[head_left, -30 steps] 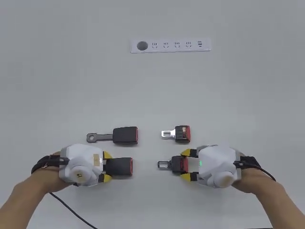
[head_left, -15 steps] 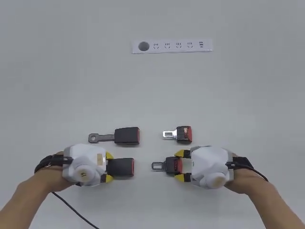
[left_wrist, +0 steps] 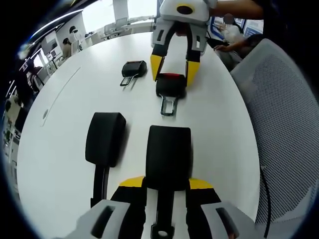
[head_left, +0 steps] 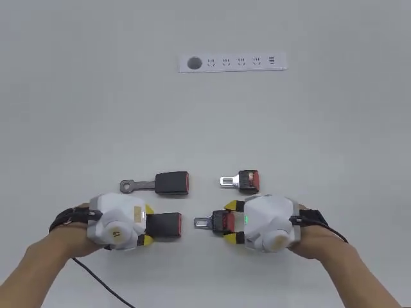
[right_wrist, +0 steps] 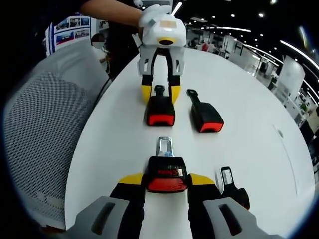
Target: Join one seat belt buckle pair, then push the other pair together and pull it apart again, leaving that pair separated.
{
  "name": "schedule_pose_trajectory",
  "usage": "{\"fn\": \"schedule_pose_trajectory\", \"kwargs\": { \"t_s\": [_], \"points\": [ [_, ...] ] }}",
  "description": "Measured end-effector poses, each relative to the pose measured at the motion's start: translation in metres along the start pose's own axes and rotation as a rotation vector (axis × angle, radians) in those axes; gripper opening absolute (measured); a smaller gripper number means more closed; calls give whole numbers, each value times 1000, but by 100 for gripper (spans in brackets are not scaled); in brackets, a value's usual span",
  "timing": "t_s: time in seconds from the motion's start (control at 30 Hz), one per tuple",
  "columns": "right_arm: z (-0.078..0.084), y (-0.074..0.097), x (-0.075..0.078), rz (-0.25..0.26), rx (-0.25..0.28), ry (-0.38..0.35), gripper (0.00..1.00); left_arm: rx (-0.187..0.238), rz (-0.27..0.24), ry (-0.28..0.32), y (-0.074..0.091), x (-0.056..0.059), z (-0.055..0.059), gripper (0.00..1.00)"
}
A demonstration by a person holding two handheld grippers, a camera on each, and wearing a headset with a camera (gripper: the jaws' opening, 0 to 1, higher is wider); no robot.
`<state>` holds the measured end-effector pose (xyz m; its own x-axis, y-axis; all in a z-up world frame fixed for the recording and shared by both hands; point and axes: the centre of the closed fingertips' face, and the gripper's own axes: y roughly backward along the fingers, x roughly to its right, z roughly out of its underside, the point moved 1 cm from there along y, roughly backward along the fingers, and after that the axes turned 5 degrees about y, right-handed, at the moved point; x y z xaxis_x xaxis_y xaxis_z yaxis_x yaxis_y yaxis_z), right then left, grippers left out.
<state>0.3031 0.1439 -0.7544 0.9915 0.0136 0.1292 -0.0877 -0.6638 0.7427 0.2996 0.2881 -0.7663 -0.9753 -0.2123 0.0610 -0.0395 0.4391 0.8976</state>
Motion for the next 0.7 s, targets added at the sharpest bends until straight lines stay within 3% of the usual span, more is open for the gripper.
{"fn": "schedule_pose_trajectory", "kwargs": {
  "t_s": [0.37, 0.7],
  "points": [
    [-11, -10, -5, -15, 9, 16, 29, -4, 0, 5, 2, 2, -3, 31],
    [-20, -19, -5, -25, 17, 21, 29, -3, 1, 4, -1, 0, 1, 31]
  ]
}}
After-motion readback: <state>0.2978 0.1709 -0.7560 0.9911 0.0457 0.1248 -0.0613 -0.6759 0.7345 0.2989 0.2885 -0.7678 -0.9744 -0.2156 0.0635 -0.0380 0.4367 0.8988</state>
